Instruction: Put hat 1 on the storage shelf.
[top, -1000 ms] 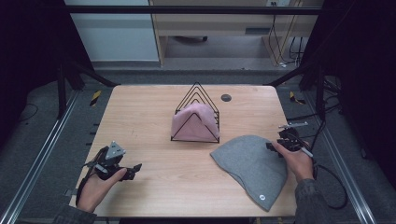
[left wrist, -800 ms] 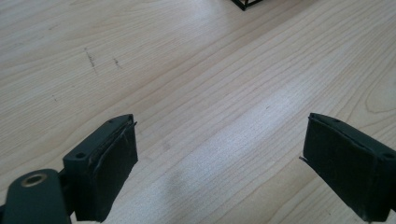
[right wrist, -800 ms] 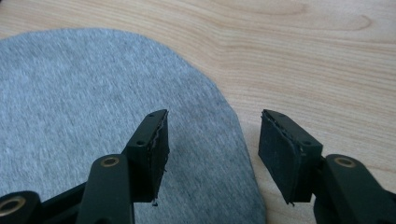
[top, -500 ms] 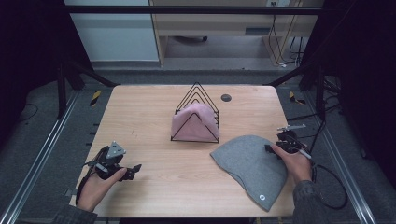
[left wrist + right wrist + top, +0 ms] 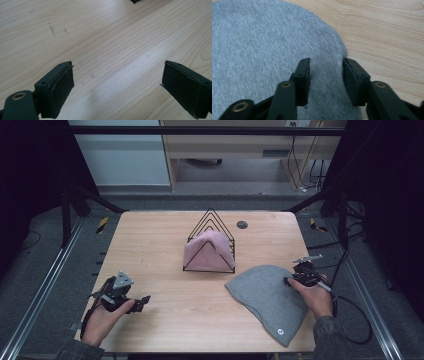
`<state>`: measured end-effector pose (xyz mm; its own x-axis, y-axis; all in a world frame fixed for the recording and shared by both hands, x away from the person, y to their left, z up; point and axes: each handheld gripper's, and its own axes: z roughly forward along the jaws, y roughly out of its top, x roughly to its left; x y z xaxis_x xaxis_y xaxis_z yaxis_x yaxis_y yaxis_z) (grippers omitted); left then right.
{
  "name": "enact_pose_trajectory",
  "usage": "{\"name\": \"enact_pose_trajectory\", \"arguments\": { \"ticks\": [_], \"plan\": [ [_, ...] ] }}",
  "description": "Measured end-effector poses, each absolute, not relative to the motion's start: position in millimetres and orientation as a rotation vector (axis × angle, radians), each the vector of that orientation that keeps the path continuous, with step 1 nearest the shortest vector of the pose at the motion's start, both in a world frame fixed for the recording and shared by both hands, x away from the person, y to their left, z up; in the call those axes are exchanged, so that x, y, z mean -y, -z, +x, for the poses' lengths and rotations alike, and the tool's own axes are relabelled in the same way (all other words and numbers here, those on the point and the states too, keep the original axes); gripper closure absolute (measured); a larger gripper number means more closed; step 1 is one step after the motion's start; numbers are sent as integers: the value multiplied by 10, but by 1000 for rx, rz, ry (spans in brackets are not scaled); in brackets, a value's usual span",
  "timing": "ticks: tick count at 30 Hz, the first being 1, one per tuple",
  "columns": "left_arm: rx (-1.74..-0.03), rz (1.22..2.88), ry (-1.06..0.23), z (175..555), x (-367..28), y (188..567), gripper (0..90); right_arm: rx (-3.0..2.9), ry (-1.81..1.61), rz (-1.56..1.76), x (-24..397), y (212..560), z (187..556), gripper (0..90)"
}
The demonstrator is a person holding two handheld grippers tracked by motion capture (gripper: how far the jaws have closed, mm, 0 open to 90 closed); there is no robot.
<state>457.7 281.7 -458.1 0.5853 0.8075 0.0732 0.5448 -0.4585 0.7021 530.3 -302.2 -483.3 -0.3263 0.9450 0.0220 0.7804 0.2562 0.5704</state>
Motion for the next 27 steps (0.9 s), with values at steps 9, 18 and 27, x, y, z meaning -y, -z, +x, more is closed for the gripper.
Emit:
{"name": "enact_pose_trajectory", "arguments": {
  "ticks": [9,18,27],
  "plan": [
    [-1062,2187,-509,4583,-2802,4599,97,-2244,-763,1561,2996,4832,5268,839],
    [-1059,2214,-469,4589,-2775,4642,79,-2225,-854,1480,2958,4632,5151,853],
    [-1055,2228,-452,4583,-2757,4660,75,-2263,-1022,1282,2747,4169,4907,855]
  ]
}}
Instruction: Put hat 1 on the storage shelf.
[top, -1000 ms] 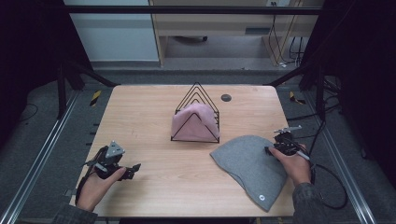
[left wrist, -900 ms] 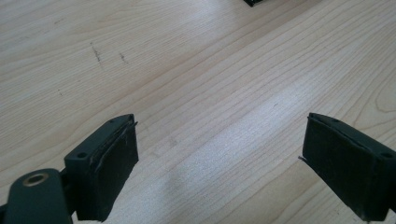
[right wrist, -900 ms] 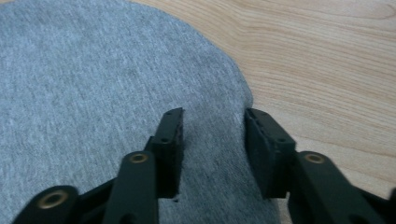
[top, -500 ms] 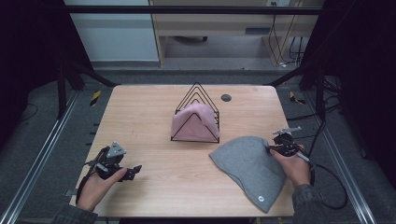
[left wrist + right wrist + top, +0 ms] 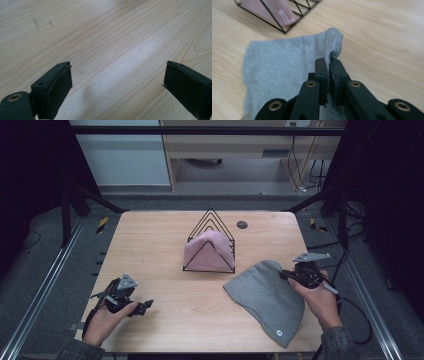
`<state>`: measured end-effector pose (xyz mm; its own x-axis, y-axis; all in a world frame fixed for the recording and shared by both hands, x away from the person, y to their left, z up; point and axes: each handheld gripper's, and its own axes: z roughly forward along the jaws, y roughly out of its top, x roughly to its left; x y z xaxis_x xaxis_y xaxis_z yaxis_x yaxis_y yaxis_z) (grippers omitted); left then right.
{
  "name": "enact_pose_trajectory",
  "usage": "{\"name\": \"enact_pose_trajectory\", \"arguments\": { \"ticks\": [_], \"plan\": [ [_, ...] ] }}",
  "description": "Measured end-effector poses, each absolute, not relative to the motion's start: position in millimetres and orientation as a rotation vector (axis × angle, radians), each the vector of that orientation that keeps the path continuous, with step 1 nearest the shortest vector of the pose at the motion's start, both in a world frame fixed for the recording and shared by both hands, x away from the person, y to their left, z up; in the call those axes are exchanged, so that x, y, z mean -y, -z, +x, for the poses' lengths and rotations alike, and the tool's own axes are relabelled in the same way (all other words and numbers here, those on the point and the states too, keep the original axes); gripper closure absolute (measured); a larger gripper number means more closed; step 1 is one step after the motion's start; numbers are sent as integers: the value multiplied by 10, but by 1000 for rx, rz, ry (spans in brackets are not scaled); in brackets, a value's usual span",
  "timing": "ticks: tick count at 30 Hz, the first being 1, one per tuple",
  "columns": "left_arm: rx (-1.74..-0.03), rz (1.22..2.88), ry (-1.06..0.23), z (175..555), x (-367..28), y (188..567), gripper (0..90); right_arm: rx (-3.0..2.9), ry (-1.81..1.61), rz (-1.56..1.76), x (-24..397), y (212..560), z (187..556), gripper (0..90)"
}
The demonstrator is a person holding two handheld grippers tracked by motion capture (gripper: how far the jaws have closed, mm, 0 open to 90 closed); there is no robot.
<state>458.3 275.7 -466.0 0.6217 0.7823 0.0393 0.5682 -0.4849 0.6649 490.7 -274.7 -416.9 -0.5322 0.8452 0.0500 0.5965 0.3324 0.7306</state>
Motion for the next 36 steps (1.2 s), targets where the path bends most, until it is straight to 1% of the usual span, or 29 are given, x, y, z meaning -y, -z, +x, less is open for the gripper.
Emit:
{"name": "enact_pose_trajectory", "arguments": {
  "ticks": [1,3,4,14,15,25,36],
  "plan": [
    [-1054,2229,-453,4582,-2757,4662,75,-2263,-1022,1282,2747,4169,4907,855],
    [-1055,2227,-451,4582,-2758,4665,75,-2281,-1053,1222,2641,4029,4848,855],
    [-1057,2228,-450,4583,-2759,4666,75,-2281,-1053,1222,2641,4029,4848,855],
    [-1037,2244,-451,4587,-2745,4670,77,-2306,-1141,1001,2298,3518,4649,855],
    [-1036,2248,-448,4584,-2739,4672,77,-2304,-1170,944,2222,3421,4599,855],
    [-1027,2254,-423,4589,-2736,4685,79,-2345,-1250,773,1946,3134,4469,857],
    [-1014,2275,-412,4587,-2722,4699,82,-2375,-1293,680,1663,2916,4480,856]
  ]
}}
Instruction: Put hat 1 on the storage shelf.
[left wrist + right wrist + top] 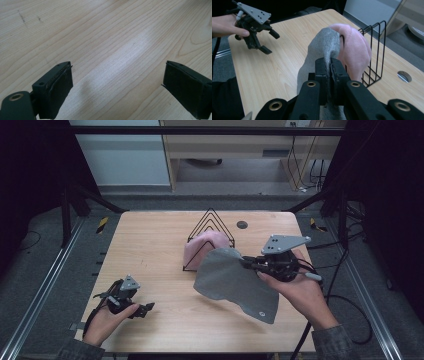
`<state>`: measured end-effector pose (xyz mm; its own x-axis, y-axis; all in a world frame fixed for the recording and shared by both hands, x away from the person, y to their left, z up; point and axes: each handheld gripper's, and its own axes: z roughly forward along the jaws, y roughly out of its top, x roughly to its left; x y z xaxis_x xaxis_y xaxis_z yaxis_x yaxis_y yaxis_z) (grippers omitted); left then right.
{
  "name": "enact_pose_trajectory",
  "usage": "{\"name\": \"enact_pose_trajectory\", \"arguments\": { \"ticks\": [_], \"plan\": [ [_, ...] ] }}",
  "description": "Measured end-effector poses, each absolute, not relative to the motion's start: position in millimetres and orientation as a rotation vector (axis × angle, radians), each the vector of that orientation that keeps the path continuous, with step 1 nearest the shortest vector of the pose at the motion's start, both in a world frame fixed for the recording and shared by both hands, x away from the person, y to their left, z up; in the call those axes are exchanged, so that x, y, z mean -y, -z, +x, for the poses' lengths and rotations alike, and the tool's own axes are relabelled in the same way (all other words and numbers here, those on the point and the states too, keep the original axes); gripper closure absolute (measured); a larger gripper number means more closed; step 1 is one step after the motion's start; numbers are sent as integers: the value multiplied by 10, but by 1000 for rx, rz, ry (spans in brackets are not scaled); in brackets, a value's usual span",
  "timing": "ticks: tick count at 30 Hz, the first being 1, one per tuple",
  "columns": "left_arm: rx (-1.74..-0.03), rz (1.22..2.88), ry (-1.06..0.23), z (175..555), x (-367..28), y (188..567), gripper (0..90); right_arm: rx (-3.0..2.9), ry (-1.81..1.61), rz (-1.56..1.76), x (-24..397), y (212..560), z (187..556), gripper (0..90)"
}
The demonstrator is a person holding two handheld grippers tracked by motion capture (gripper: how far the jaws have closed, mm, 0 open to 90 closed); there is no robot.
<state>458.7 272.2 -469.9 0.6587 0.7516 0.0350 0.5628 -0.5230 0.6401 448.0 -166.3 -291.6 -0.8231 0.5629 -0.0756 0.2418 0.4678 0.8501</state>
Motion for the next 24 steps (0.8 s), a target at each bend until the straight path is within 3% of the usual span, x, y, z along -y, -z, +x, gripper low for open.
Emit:
{"name": "enact_pose_trajectory", "arguments": {
  "ticks": [24],
  "plan": [
    [-952,2226,-428,4541,-2646,4597,107,-2436,-1319,592,1207,2752,4768,856]
  ]
}}
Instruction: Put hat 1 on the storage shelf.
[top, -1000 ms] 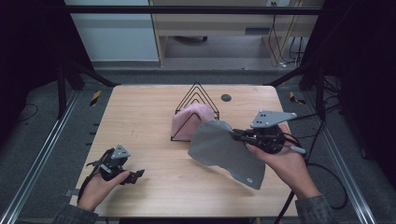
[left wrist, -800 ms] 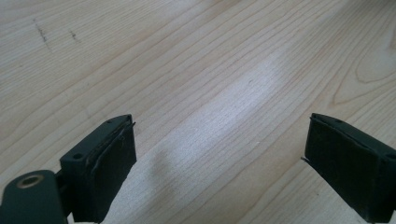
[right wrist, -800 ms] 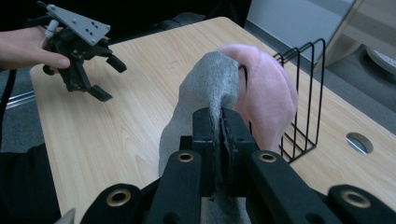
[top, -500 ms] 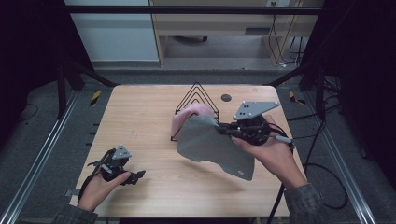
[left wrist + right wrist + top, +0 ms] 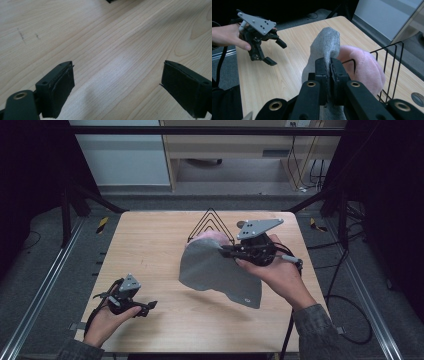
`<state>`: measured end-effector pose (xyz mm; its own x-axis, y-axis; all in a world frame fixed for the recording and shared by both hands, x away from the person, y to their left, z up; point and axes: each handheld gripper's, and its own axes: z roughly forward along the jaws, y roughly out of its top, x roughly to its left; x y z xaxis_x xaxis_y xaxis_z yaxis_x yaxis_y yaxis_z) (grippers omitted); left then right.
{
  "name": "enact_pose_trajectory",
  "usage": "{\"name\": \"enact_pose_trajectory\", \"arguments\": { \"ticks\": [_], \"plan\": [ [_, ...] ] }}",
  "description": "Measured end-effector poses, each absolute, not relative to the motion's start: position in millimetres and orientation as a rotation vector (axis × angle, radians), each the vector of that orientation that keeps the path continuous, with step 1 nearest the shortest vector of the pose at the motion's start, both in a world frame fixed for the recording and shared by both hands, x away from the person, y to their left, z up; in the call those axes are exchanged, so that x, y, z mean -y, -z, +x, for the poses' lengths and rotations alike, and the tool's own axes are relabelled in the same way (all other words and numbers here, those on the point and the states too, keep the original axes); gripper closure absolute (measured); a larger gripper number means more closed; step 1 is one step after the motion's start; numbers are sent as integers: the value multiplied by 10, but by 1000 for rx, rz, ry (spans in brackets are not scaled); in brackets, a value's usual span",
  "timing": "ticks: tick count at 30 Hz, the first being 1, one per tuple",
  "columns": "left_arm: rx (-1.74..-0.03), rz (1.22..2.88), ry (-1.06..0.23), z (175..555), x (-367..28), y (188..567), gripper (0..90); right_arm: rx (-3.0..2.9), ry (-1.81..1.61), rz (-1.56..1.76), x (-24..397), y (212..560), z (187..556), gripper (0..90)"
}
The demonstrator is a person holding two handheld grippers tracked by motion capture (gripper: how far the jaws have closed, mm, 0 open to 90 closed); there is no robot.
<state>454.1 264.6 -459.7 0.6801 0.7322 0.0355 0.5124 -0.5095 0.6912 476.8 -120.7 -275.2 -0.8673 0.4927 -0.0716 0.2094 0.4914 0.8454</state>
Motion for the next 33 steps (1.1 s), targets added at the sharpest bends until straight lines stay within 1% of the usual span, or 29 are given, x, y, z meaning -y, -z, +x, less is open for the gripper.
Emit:
{"name": "enact_pose_trajectory", "arguments": {
  "ticks": [5,7,17,27,33],
  "plan": [
    [-919,2184,-395,4531,-2582,4515,133,-2452,-1317,579,1141,2776,4808,856],
    [-891,2180,-386,4558,-2551,4440,160,-2464,-1317,575,1116,2785,4826,856],
    [-744,2217,-400,4696,-2293,3991,156,-2502,-1321,515,914,2764,4833,855],
    [-718,2213,-392,4883,-2300,3805,168,-2527,-1305,510,838,2815,4890,855],
    [-696,2210,-392,4903,-2281,3718,179,-2532,-1308,504,793,2807,4904,855]
  ]
}}
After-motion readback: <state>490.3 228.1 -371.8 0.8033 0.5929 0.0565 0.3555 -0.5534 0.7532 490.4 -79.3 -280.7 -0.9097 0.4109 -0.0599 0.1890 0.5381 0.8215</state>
